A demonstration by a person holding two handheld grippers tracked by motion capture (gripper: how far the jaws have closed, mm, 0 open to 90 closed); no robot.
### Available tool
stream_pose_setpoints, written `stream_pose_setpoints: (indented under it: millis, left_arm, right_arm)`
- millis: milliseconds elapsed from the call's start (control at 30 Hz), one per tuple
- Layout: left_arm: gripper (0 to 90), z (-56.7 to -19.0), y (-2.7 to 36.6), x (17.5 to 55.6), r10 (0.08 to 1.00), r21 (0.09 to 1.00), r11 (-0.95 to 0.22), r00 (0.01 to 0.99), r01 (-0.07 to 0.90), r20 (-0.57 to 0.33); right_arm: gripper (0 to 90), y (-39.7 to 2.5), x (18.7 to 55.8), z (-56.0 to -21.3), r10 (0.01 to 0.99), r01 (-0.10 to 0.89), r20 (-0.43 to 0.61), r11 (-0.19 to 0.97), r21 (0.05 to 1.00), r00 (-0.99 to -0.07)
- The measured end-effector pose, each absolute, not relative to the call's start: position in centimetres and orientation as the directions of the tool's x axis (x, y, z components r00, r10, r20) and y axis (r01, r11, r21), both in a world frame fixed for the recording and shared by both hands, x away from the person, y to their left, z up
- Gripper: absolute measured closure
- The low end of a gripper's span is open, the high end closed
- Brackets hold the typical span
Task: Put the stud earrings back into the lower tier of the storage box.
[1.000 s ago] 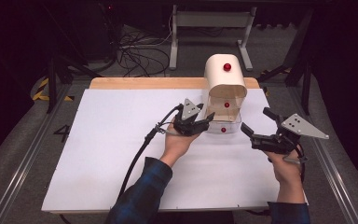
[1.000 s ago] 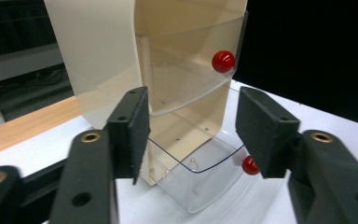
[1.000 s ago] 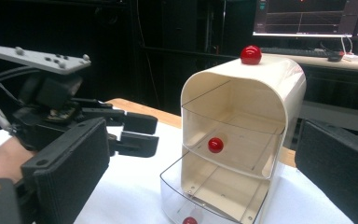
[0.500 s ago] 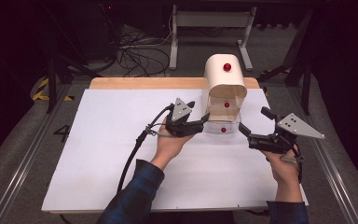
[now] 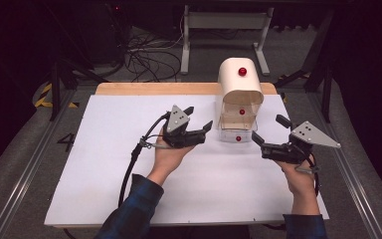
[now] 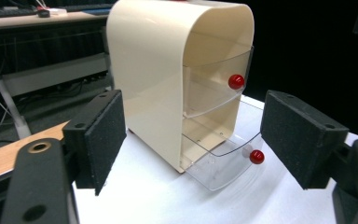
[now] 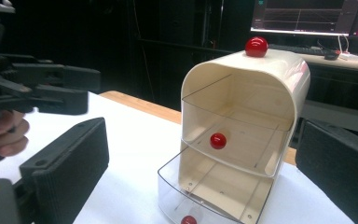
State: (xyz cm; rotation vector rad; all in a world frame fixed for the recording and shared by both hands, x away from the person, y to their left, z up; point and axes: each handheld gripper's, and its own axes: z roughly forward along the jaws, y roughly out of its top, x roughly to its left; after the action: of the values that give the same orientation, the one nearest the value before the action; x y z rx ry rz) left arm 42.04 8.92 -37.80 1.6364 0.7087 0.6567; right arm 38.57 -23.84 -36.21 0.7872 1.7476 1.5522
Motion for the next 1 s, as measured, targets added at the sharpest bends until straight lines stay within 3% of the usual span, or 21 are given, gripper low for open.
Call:
stream_pose_setpoints:
  millis: [1000]
  left_arm:
    - [14.6, -36.9, 15.5, 38.2, 0.771, 0.992, -0.113, 0.634, 0.051, 0.055]
  right_arm:
    - [3.1, -22.7, 38.9, -36.9, 0.797, 0.01, -0.112, 0.146, 0.989, -0.594]
